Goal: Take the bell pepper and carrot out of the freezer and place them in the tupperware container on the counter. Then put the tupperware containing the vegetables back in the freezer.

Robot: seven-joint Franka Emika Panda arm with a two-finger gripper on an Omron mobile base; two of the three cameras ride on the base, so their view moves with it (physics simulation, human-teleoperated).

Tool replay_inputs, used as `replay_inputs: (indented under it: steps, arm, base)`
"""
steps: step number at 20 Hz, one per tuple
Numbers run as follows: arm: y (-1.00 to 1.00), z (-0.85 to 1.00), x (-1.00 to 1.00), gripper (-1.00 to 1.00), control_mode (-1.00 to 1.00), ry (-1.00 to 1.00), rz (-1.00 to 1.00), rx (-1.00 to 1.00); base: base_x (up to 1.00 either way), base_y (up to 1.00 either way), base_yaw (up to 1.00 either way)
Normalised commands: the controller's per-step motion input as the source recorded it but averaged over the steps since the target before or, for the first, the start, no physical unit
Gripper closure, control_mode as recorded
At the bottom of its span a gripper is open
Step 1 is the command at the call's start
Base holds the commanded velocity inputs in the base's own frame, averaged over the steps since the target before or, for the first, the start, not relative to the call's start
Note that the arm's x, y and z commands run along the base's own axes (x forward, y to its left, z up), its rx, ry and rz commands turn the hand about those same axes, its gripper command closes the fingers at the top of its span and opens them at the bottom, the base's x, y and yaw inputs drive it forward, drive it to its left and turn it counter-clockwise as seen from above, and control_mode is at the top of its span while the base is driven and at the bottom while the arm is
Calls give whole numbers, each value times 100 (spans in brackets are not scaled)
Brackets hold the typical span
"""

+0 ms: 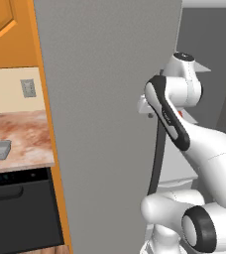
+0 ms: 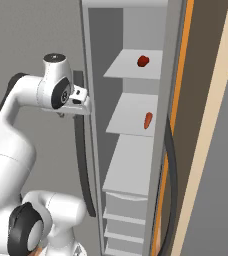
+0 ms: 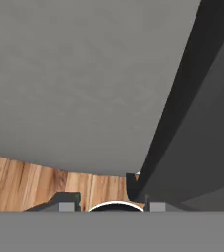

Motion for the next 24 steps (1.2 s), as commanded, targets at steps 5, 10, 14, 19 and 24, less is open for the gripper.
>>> replay_inputs:
  steps: [5,10,14,19,24]
  arm:
    - [0,2,-22,-100,-100,-6,0,0]
    - [0,15,-64,-100,-100,-16,0,0]
    - [0,17,-60,-100,-100,-8,0,0]
    - [0,6,-35,-100,-100,0,0,3]
    - [-1,0,-8,-100,-100,0,0,3]
  base:
    - [0,0,0]
    - [0,0,0]
    - [0,0,0]
    - [0,0,0]
    - [0,0,0]
